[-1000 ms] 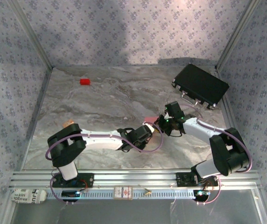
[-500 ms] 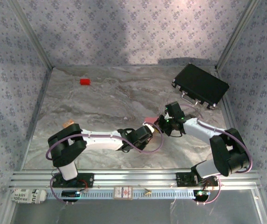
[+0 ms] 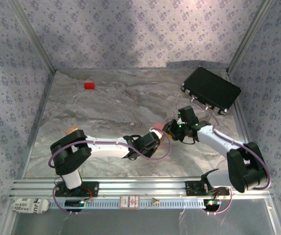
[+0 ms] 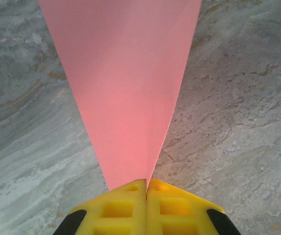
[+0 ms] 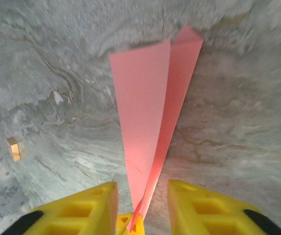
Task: Fold a paper plane with a square sheet of paper (pick it up from the middle)
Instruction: Fold the wing for the fifth time at the center of the table.
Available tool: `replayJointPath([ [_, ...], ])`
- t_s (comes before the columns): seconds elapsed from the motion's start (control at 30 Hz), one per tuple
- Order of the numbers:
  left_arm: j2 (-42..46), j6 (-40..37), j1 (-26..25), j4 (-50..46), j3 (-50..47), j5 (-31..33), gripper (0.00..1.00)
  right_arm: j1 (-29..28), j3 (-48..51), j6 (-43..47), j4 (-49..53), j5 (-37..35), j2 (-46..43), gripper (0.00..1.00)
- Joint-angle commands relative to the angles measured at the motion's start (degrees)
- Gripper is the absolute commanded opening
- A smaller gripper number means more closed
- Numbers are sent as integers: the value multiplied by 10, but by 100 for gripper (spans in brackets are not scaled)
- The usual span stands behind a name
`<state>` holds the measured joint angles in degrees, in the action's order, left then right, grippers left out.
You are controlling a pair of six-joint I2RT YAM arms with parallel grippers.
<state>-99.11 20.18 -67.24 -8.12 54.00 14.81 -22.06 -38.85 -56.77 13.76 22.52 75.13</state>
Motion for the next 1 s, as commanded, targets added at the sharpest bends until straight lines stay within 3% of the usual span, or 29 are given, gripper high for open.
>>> replayJointPath([
  [0.0,16,37,18,40,-29,-54,0,16,16,31,42,-38,-39,37],
  [0.13,34,72,51,104,-68,-138,0,23,29,52,40,-50,-69,39],
  [0.53,13,139,108,208,-105,-295,0,-17,61,114,-37,-74,-122,39],
  [0.73,-25,194,131,276,-114,-371,0,-26,62,136,-68,-7,-94,35],
  [0.97,-59,244,136,341,-126,-399,0,-41,80,128,-123,18,-62,31],
])
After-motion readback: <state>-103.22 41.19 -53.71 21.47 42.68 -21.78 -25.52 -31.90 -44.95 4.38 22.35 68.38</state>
